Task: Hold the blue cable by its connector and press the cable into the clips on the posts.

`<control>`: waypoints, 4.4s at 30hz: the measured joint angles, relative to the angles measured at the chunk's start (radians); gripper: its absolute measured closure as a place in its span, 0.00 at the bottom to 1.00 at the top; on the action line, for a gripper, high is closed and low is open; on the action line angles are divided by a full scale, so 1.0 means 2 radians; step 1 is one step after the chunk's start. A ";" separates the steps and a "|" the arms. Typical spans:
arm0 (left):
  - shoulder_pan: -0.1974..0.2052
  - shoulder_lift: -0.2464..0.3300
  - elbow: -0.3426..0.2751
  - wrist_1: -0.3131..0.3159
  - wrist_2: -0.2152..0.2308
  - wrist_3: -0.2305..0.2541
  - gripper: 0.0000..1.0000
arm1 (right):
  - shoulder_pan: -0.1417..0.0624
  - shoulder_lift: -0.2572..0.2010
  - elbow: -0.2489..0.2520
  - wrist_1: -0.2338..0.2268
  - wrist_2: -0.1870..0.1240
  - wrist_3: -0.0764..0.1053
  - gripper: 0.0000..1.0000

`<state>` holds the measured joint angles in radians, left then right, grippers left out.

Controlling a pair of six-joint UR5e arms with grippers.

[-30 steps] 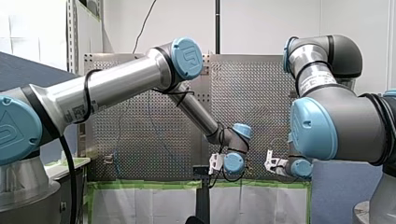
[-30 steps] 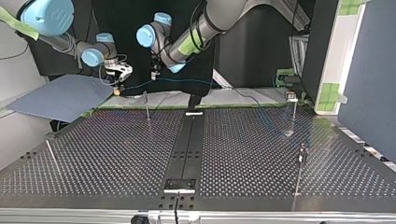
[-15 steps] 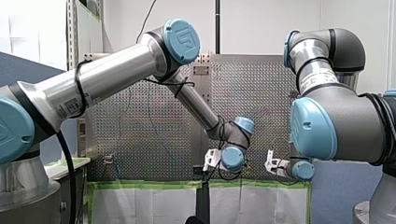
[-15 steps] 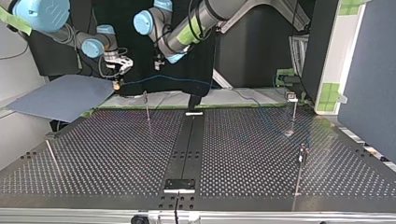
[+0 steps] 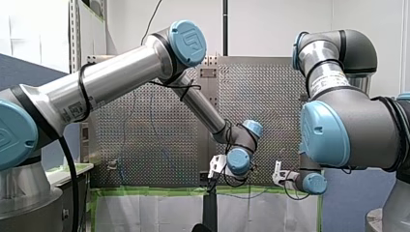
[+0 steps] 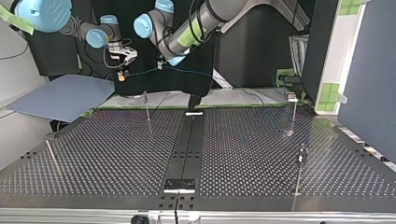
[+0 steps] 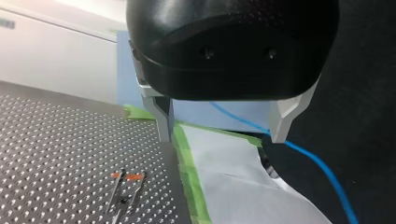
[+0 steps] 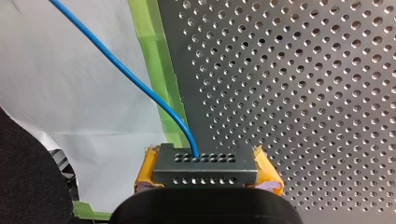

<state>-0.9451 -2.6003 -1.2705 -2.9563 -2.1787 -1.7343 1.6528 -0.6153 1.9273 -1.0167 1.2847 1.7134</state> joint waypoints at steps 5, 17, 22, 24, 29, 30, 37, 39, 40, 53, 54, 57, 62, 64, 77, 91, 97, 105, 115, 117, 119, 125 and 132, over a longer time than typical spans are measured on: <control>0.017 -0.001 0.021 -0.021 0.021 -0.020 0.00 | 0.002 0.000 0.002 -0.001 0.000 0.000 1.00; 0.050 -0.016 0.077 -0.078 0.076 -0.020 0.00 | 0.006 0.000 0.002 -0.008 -0.001 0.004 1.00; 0.045 -0.035 0.098 -0.098 0.081 -0.006 0.00 | 0.006 0.000 0.002 -0.008 -0.001 0.004 1.00; 0.045 -0.044 0.106 -0.106 0.076 -0.005 0.00 | 0.006 0.000 0.002 -0.008 -0.001 0.005 1.00; 0.045 -0.052 0.127 -0.127 0.068 -0.005 0.00 | 0.007 0.000 0.002 -0.009 -0.005 0.005 1.00; 0.045 -0.052 0.131 -0.130 0.067 -0.005 0.00 | 0.007 0.000 0.002 -0.009 -0.006 0.005 1.00; 0.048 -0.053 0.159 -0.160 0.065 -0.006 0.00 | 0.008 0.000 0.002 -0.009 -0.006 0.005 1.00; 0.048 -0.053 0.169 -0.169 0.064 -0.006 0.00 | 0.009 0.000 0.002 -0.009 -0.006 0.006 1.00; 0.048 -0.053 0.173 -0.173 0.064 -0.006 0.00 | 0.009 0.000 0.002 -0.009 -0.006 0.005 1.00; 0.048 -0.053 0.170 -0.234 0.064 -0.006 0.00 | 0.010 0.000 0.001 -0.009 -0.006 0.006 1.00; 0.048 -0.053 0.170 -0.237 0.064 -0.006 0.00 | 0.010 0.000 0.001 -0.009 -0.006 0.006 1.00; 0.049 -0.053 0.167 -0.250 0.065 -0.007 0.00 | 0.011 0.000 0.001 -0.009 -0.006 0.006 1.00; 0.050 -0.053 0.175 -0.273 0.076 -0.008 0.00 | 0.011 0.000 0.001 -0.009 -0.006 0.006 1.00; 0.050 -0.053 0.180 -0.281 0.083 -0.008 0.00 | 0.011 0.000 0.001 -0.009 -0.007 0.006 1.00; 0.062 -0.052 0.183 -0.337 0.111 -0.043 0.00 | 0.012 0.000 0.001 -0.009 -0.007 0.006 1.00; 0.069 -0.053 0.183 -0.400 0.098 -0.106 0.00 | 0.017 0.000 -0.002 -0.008 -0.007 0.006 1.00; 0.071 -0.053 0.185 -0.427 0.110 -0.120 0.00 | 0.018 0.000 -0.003 -0.007 -0.007 0.006 1.00; 0.076 -0.053 0.187 -0.463 0.133 -0.124 0.00 | 0.021 0.000 -0.003 -0.007 -0.007 0.006 1.00; 0.087 -0.053 0.195 -0.490 0.162 -0.144 0.00 | 0.024 0.000 -0.004 -0.006 -0.007 0.006 1.00; 0.089 -0.054 0.197 -0.483 0.168 -0.150 0.00 | 0.025 0.000 -0.004 -0.006 -0.007 0.006 1.00; 0.092 -0.056 0.201 -0.476 0.171 -0.154 0.00 | 0.025 0.000 -0.005 -0.006 -0.006 0.006 1.00; 0.092 -0.078 0.225 -0.466 0.169 -0.162 0.00 | 0.027 -0.001 -0.006 -0.004 -0.005 0.006 1.00; 0.096 -0.108 0.224 -0.461 0.165 -0.158 0.00 | 0.029 -0.001 -0.007 -0.004 -0.004 0.006 1.00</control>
<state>-0.7531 -2.8169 -0.8224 -3.8787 -1.8483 -2.0495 1.7115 -0.6169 1.9125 -1.0249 1.2759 1.7245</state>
